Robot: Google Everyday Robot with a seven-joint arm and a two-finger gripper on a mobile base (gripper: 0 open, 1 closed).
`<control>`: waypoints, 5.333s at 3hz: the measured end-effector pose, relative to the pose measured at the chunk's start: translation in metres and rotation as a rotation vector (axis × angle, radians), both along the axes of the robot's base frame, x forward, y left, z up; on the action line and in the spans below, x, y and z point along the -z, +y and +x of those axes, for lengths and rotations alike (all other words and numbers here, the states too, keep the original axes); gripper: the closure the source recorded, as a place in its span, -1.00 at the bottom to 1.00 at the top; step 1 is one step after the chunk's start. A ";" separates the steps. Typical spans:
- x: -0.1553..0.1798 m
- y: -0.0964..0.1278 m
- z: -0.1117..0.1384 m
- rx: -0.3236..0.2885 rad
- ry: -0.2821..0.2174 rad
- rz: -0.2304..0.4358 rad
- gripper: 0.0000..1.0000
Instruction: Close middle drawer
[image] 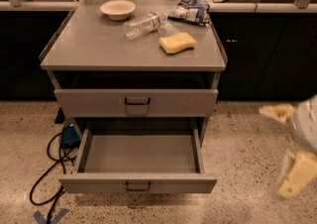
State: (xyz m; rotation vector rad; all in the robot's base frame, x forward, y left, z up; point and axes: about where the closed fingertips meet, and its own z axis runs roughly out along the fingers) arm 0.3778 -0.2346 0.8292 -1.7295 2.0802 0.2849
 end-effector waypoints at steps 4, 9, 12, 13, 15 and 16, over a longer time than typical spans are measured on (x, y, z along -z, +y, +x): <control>0.221 -0.021 -0.119 0.065 0.149 0.044 -1.00; 0.411 0.057 -0.160 -0.042 0.268 0.391 -1.00; 0.485 0.119 -0.121 -0.124 0.315 0.431 -1.00; 0.488 0.143 -0.094 -0.146 0.271 0.452 -1.00; 0.438 0.175 -0.048 -0.144 0.032 0.413 -1.00; 0.438 0.175 -0.048 -0.144 0.032 0.413 -1.00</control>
Offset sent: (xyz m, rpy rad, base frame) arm -0.2166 -0.0227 -0.3822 0.0798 0.3807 -0.0975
